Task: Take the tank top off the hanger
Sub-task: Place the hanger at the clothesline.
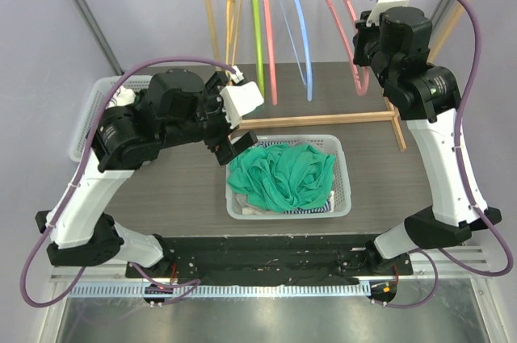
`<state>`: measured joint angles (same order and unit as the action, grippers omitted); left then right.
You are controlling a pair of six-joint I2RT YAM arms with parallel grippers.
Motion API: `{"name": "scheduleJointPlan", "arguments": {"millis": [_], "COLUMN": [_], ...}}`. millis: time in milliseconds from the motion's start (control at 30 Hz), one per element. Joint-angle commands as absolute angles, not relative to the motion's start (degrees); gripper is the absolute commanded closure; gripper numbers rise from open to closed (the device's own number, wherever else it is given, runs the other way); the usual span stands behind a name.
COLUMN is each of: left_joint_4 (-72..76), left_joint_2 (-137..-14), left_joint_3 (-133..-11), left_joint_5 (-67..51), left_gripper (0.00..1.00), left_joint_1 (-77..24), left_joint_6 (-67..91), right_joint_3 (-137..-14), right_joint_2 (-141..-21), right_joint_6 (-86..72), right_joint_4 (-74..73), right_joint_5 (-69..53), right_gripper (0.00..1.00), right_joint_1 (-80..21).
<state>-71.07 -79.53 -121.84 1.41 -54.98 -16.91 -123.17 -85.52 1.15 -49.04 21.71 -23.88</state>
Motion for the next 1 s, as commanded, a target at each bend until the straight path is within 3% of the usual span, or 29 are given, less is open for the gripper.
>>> {"name": "scheduleJointPlan", "arguments": {"millis": [0,233,300,433,533,567,667,800,967], "left_joint_4": [-70.75,-70.4,-70.49,-70.4,-70.4,-70.4,-70.05,-70.05,-69.61], "left_joint_2": [-80.59,-81.21,-81.21,-81.04,-81.3,-81.3,-81.65,-81.74,-80.16], "left_joint_3": [-126.02,-128.06,-127.79,-126.83,-126.74,-126.91,-127.18,-126.48,-120.08], "left_joint_5": [-1.48,-2.28,-3.69,-3.87,-3.78,-3.61,-3.43,-3.69,-3.25], "left_gripper": [0.0,0.0,0.0,0.0,0.0,0.0,0.0,0.0,0.0], "left_joint_1": [-54.23,-53.26,-52.74,-52.12,-52.12,-52.21,-51.77,-51.15,-50.36], "left_joint_6": [-16.0,-15.12,-14.68,-14.59,-14.85,-14.77,-14.42,-13.89,-14.33], "right_joint_3": [-120.5,-113.74,-111.46,-107.85,-106.26,-106.0,-104.59,-100.38,-97.48], "right_joint_2": [-82.88,-79.72,-78.32,-75.5,-73.48,-72.26,-69.53,-60.94,-53.1], "right_joint_6": [0.18,0.09,0.09,0.09,0.17,-1.13,-1.75,-2.46,-3.25], "right_joint_4": [-47.9,-46.41,-46.06,-45.18,-44.91,-45.0,-44.91,-45.26,-49.2], "right_joint_5": [21.53,21.62,22.06,22.41,23.11,23.64,24.35,22.5,14.18], "right_gripper": [0.99,0.96,0.84,0.68,0.48,0.35,0.15,0.02,0.0], "right_joint_1": [-23.56,-23.55,-23.55,-23.55,-23.47,-23.55,-23.55,-23.55,-23.55]}}
